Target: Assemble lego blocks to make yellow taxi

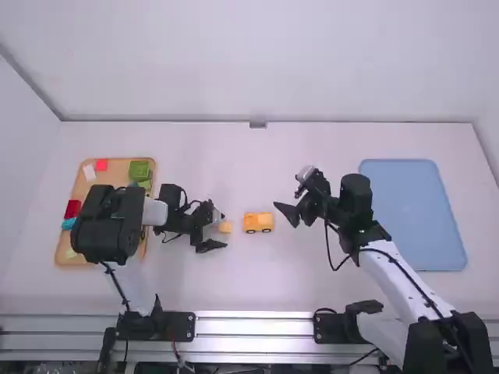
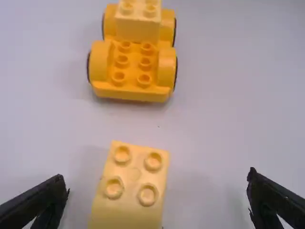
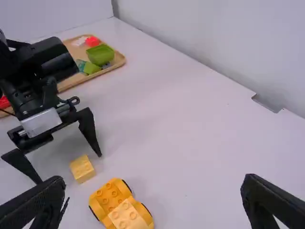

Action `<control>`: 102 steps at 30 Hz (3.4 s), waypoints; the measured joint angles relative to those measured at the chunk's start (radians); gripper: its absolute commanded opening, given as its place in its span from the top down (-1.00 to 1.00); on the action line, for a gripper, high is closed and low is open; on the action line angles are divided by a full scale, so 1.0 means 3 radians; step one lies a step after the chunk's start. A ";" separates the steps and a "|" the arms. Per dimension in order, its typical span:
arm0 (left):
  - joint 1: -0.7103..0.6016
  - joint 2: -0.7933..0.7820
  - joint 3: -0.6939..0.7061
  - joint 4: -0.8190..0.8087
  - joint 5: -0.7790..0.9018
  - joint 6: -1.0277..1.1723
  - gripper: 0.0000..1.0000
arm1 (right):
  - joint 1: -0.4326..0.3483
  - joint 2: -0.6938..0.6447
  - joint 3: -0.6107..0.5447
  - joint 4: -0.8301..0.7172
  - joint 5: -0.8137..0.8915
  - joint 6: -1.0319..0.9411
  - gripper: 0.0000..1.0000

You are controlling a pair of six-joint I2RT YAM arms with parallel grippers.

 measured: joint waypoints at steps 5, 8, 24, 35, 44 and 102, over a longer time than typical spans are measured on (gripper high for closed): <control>-0.0001 0.0000 0.0008 0.0135 -0.0027 0.0167 -0.25 | 0.0000 0.0000 0.0000 -0.0170 -0.0006 -0.0134 -0.97; -0.0001 0.0000 -0.0024 0.0401 -0.0036 0.0149 -0.25 | 0.0000 0.0000 0.0000 -0.0301 -0.0104 -0.0310 -0.97; -0.0065 0.0000 -0.0329 0.1086 -0.0099 -0.0154 0.70 | -0.0050 0.0000 0.0000 -0.0346 -0.0256 -0.0599 -0.97; -0.0086 -0.0684 -0.0357 0.0966 -0.0135 -0.0546 0.86 | 0.0121 0.0549 -0.0123 0.0008 -0.0230 -0.1246 -0.97; -0.0607 -0.0910 -0.0357 0.1133 -0.0168 -0.1096 0.78 | 0.0258 0.2045 -0.0182 0.1340 -0.0638 -0.1700 -0.96; -0.1105 -0.0186 0.0108 0.1047 -0.0488 -0.1366 -0.15 | 0.0290 0.3301 0.0815 0.0415 -0.1425 -0.2603 -0.16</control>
